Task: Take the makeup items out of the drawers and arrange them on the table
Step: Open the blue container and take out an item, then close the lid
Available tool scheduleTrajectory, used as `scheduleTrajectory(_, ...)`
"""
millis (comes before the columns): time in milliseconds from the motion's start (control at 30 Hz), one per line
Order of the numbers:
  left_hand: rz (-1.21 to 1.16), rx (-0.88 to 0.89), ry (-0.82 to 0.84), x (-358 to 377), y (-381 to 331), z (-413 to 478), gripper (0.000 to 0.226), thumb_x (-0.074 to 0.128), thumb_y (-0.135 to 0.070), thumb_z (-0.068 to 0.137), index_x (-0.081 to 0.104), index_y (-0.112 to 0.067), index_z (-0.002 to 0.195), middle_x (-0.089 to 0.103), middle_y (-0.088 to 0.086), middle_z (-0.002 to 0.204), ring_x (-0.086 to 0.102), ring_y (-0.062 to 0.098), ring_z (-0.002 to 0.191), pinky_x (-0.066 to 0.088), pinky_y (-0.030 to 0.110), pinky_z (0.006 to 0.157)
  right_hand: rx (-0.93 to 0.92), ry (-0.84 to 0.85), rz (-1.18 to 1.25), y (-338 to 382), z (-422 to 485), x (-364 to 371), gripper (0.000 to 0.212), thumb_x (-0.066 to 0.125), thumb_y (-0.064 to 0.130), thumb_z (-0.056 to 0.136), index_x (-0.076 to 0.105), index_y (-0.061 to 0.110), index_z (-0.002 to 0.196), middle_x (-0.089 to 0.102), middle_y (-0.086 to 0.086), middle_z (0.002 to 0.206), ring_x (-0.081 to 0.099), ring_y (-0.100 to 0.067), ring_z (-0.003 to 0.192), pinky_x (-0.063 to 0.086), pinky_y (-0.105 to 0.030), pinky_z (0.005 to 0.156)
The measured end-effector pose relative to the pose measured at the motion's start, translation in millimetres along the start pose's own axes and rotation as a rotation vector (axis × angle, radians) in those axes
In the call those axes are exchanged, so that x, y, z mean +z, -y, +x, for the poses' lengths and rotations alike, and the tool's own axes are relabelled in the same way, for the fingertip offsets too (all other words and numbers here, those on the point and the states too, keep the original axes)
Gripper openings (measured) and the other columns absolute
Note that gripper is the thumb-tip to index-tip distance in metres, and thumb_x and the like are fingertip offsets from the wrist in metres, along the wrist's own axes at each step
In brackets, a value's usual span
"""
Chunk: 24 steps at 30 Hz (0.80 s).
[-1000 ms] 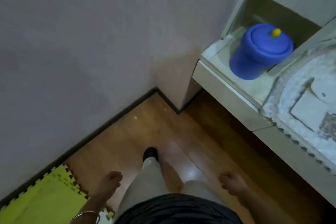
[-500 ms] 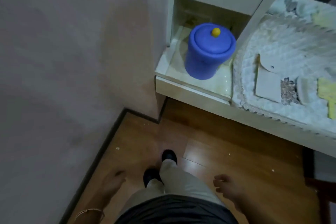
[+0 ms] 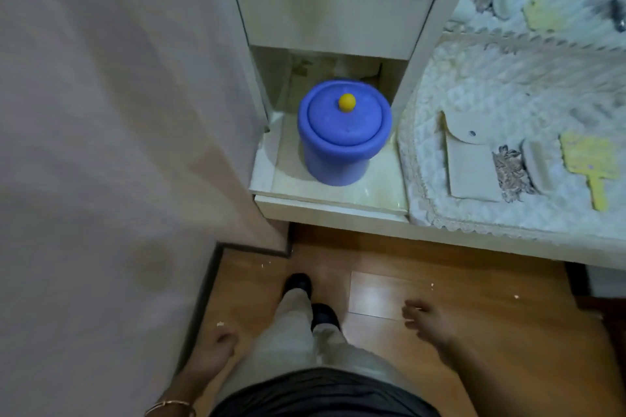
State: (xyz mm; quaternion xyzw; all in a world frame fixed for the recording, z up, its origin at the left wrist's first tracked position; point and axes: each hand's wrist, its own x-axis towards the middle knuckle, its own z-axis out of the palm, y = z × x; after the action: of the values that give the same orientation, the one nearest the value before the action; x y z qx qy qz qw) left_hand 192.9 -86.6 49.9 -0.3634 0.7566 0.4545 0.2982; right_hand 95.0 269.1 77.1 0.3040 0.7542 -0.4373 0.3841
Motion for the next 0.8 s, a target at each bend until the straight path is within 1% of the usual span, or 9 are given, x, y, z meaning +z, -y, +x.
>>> scheduleTrajectory(33,0.073,0.115,0.021,-8.5,-14.6,-0.4,0.033,0.047,0.001,0.089,0.048,-0.017,0.061,0.046,0.003,0.065,0.045,0.014,0.064,0.032,0.023,0.054,-0.001,-0.012,0.013,5.3,-0.5,1.2,0.033,0.048,0.01,0.094,0.049,-0.001,0.124,0.055,-0.023,0.119,0.053,-0.025,0.091,0.04,-0.021,0.062)
scheduleTrajectory(100,0.078,0.151,0.061,-15.6,-62.2,11.8,0.027,0.049,0.001,0.089,0.056,-0.016,0.069,0.052,0.002,0.071,0.052,0.006,0.067,0.037,0.015,0.058,-0.029,-0.036,0.036,20.3,-3.9,5.1,0.033,0.048,0.01,0.094,0.049,-0.001,0.125,0.055,-0.021,0.121,0.054,-0.023,0.091,0.041,-0.021,0.065)
scheduleTrajectory(200,0.098,0.31,0.068,-29.8,-119.5,23.6,0.014,0.052,-0.009,0.091,0.062,-0.013,0.099,0.061,0.003,0.097,0.057,0.008,0.093,0.039,0.016,0.08,-0.143,-0.101,0.033,55.6,-16.2,10.1,0.03,0.05,0.013,0.093,0.052,0.003,0.121,0.06,-0.013,0.112,0.057,-0.021,0.093,0.047,-0.032,0.077)
scheduleTrajectory(300,0.125,0.549,0.131,-44.4,-183.4,20.1,0.021,0.055,-0.017,0.09,0.059,-0.037,0.09,0.064,-0.014,0.096,0.059,0.004,0.093,0.041,0.005,0.072,-0.305,-0.154,0.018,100.3,-30.2,5.5,0.026,0.055,0.016,0.09,0.057,0.01,0.116,0.061,-0.005,0.108,0.058,-0.019,0.102,0.047,-0.035,0.092)
scheduleTrajectory(433,0.011,0.858,0.038,-57.2,-256.5,9.0,0.033,0.061,-0.012,0.085,0.054,-0.042,0.097,0.063,-0.014,0.102,0.058,-0.007,0.09,0.041,0.002,0.075,-0.546,-0.246,0.124,162.6,-54.2,-7.1,0.015,0.062,0.018,0.086,0.065,0.02,0.101,0.065,0.007,0.084,0.061,-0.007,0.083,0.046,-0.005,0.069)
scheduleTrajectory(500,0.032,0.985,-0.087,-59.0,-284.9,9.1,0.04,0.066,-0.016,0.081,0.051,-0.032,0.115,0.054,-0.015,0.112,0.053,-0.005,0.098,0.036,-0.001,0.082,-0.67,-0.354,0.163,193.8,-61.9,-10.3,0.012,0.064,0.018,0.084,0.065,0.026,0.093,0.065,0.009,0.076,0.059,0.001,0.071,0.044,-0.002,0.061)
scheduleTrajectory(567,0.13,1.044,-0.143,-59.3,-308.1,11.4,0.063,0.072,-0.023,0.076,0.041,-0.02,0.131,0.041,-0.012,0.126,0.042,0.004,0.116,0.024,-0.005,0.092,-0.797,-0.45,0.141,224.3,-63.2,-10.1,0.016,0.066,0.016,0.082,0.063,0.03,0.09,0.067,0.013,0.079,0.06,0.005,0.071,0.045,-0.005,0.066)
scheduleTrajectory(700,0.304,1.034,-0.111,-53.9,-328.8,22.5,0.091,0.077,-0.033,0.069,0.026,-0.011,0.141,0.029,0.006,0.149,0.028,0.018,0.137,0.017,0.014,0.105,-0.969,-0.555,-0.113,273.3,-49.9,-3.0,0.032,0.068,0.021,0.08,0.061,0.017,0.111,0.062,0.005,0.105,0.055,-0.009,0.096,0.033,0.0,0.077)
scheduleTrajectory(800,0.301,1.017,-0.105,-51.0,-328.0,29.9,0.091,0.077,-0.036,0.068,0.027,-0.012,0.141,0.028,0.004,0.15,0.028,0.015,0.136,0.016,0.01,0.101,-0.981,-0.585,-0.298,290.0,-34.6,1.7,0.044,0.07,0.028,0.078,0.059,0.013,0.117,0.058,-0.006,0.118,0.05,-0.022,0.11,0.033,-0.019,0.09)
